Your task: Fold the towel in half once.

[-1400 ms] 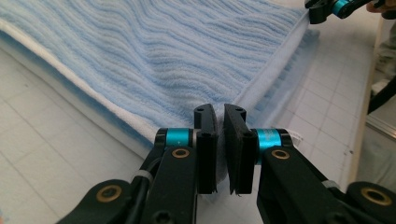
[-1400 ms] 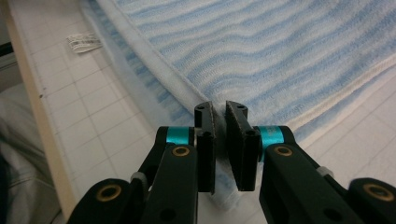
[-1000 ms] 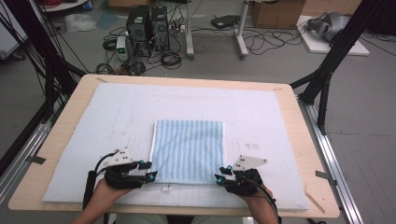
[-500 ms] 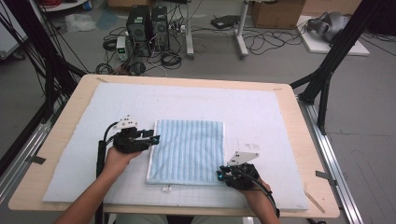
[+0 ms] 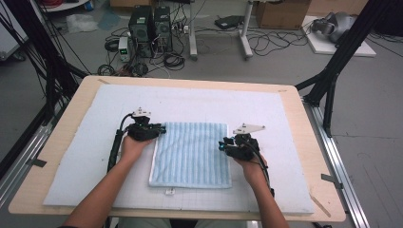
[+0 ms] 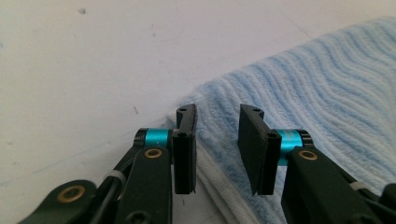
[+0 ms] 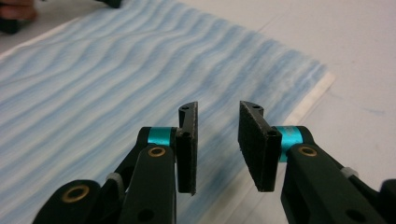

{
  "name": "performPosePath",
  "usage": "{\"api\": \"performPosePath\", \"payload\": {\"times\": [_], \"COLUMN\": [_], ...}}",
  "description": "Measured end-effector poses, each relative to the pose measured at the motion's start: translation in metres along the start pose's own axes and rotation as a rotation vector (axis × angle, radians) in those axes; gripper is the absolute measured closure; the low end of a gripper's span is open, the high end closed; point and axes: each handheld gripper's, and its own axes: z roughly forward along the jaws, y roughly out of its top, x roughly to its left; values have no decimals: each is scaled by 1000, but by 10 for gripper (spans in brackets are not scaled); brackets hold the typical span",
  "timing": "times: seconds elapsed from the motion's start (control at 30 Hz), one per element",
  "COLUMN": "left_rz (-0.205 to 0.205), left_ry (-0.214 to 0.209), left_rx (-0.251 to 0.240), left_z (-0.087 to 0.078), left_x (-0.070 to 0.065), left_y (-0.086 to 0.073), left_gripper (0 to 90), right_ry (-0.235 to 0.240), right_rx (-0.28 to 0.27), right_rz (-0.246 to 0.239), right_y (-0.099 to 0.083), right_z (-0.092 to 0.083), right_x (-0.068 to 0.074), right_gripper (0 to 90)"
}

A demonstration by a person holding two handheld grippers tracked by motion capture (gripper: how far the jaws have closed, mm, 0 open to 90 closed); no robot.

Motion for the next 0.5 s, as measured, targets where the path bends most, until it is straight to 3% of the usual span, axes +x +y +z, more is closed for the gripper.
{"api": "performPosePath", "payload": {"times": [0.03, 0.17, 0.23, 0.3, 0.4, 0.5], "left_rz": [8, 46, 45, 36, 36, 33], "left_ry": [10, 52, 57, 53, 52, 42], "left_rx": [10, 17, 17, 16, 14, 15], "left_z": [1, 4, 4, 4, 4, 3], "left_x": [0, -2, -2, -1, -1, 0], "left_y": [1, 3, 3, 3, 3, 3], "left_gripper": [685, 731, 747, 754, 755, 734], "right_ry": [1, -70, -71, -104, -102, -107], "right_rx": [5, 59, 51, 61, 58, 49], "right_rz": [15, 29, 48, 32, 61, 58], "right_y": [2, -1, -3, -4, -7, -7], "right_z": [6, 23, 22, 19, 16, 14], "right_x": [-3, -13, -18, -20, -25, -25], "right_gripper": [687, 730, 745, 747, 726, 713]}}
